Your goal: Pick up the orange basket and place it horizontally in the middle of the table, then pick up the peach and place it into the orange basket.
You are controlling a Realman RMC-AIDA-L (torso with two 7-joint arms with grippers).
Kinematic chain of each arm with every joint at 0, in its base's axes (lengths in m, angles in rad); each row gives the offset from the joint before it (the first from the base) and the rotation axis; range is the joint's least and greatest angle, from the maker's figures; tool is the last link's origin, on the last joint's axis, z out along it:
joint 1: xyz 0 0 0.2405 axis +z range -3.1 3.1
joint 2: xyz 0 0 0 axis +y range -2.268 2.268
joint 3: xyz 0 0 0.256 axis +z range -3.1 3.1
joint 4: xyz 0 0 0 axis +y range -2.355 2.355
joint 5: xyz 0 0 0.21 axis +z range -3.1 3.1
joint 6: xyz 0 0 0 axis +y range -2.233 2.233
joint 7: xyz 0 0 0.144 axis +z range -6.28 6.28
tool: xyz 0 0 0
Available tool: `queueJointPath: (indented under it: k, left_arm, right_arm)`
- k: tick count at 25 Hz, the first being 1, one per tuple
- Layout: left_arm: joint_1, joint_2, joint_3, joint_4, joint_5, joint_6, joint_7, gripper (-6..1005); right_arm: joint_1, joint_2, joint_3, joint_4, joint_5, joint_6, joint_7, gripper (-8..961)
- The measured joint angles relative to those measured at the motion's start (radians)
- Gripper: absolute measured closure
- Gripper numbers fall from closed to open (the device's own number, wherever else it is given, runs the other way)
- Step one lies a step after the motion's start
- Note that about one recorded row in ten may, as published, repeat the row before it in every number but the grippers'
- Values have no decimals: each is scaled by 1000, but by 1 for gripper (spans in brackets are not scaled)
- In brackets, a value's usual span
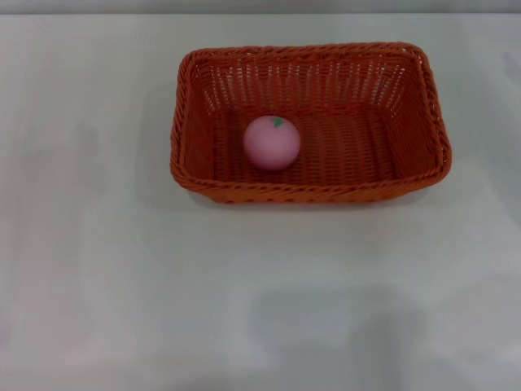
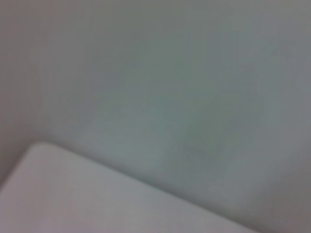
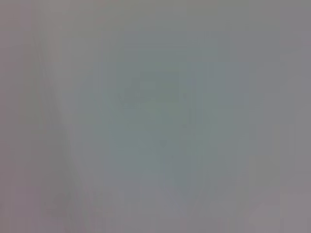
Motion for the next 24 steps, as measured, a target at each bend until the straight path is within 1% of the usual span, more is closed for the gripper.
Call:
queueJointPath:
  k: [4,7,10,14,15,16,19,21,24]
  left_arm:
    - [31,-1,0,69,-132,79,154,442]
    - [40,-1,-12,152,-260,112,312,443]
    - [41,-1,-35,233,-371,118,474,444]
    - [36,-1,-50,325,-467,119,650,447]
    - [30,-1,-60,372,-510,121,744,448]
    - [30,-1,-60,372,-510,121,744,448]
    - [28,0,-63,443,-598,124,899,448]
    - [28,0,-61,499,-690,122,1018,448]
    - [26,0,-57,557,-793,115,1142,448]
  right_arm:
    - [-23,0,30,28,69,-1,-81,77]
    - [-35,0,45,62,123,-5,-160,77]
    - [-36,0,72,109,157,-5,-244,77]
    - [-36,0,114,166,200,-15,-351,77]
    - [-36,0,133,197,226,-19,-401,77]
    - [-36,0,133,197,226,-19,-401,77]
    - [-36,0,154,244,267,-19,-479,77]
    - [-36,0,158,268,294,-21,-518,77]
    - [-36,0,159,291,322,-38,-550,77]
